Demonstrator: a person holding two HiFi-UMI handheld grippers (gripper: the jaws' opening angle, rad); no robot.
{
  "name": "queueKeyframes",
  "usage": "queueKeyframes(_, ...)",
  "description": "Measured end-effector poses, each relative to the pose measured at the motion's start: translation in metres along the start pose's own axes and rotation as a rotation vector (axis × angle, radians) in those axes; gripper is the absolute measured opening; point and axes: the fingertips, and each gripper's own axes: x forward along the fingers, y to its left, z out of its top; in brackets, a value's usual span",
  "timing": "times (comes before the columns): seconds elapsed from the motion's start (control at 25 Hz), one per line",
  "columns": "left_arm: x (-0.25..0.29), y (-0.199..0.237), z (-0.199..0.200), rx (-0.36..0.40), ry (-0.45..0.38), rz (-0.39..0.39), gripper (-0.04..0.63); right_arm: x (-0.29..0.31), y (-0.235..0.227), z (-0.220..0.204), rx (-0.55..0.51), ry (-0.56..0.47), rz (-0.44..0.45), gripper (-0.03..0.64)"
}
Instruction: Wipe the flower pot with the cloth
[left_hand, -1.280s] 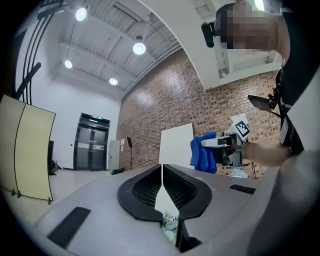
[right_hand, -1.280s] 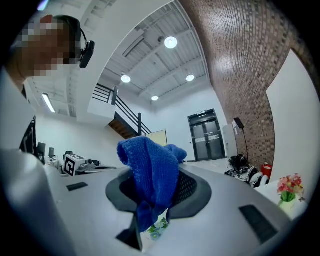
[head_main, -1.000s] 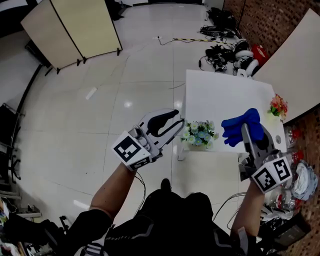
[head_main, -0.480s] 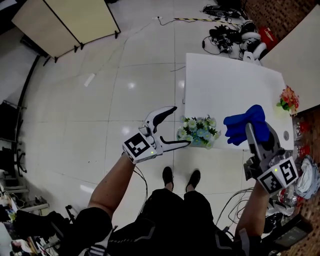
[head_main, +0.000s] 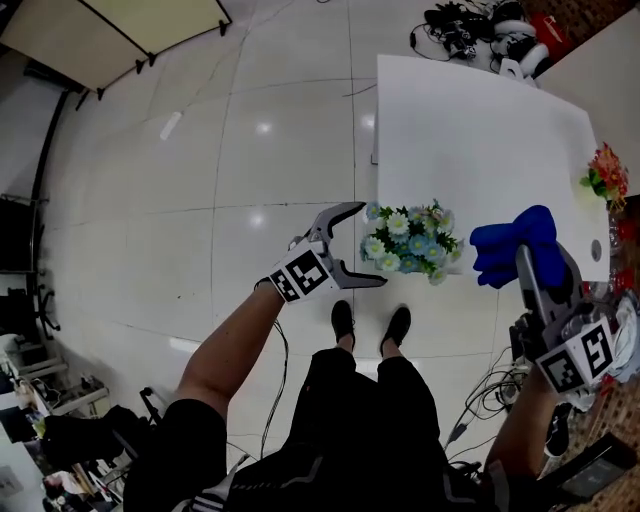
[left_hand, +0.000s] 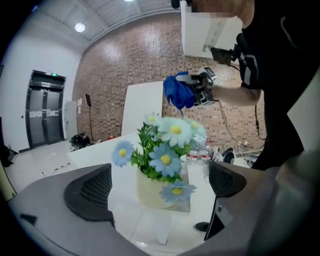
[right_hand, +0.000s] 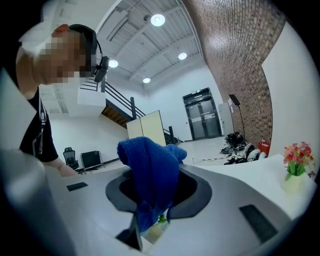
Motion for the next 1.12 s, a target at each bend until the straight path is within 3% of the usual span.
queueKeyframes(0.2,0.039,-0.001,-0.031,0.003,0.085,-0.013,0.595,-0.001,-0.013,-0.033,0.023,0.040,-0.023,0.097)
queueKeyframes(0.44,0.063,0.000,-0.028,-0.004,0.015,-0.054,0.595,-0.004,-0.010,-0.049,0.016,0.078,-0.025,0.097)
queueKeyframes(1.12,0.105,0.009,-0.045,0.048,0.044,-0.065,0.583,-0.012,-0.020,-0.087,0.050,0.126,-0.048,0.097)
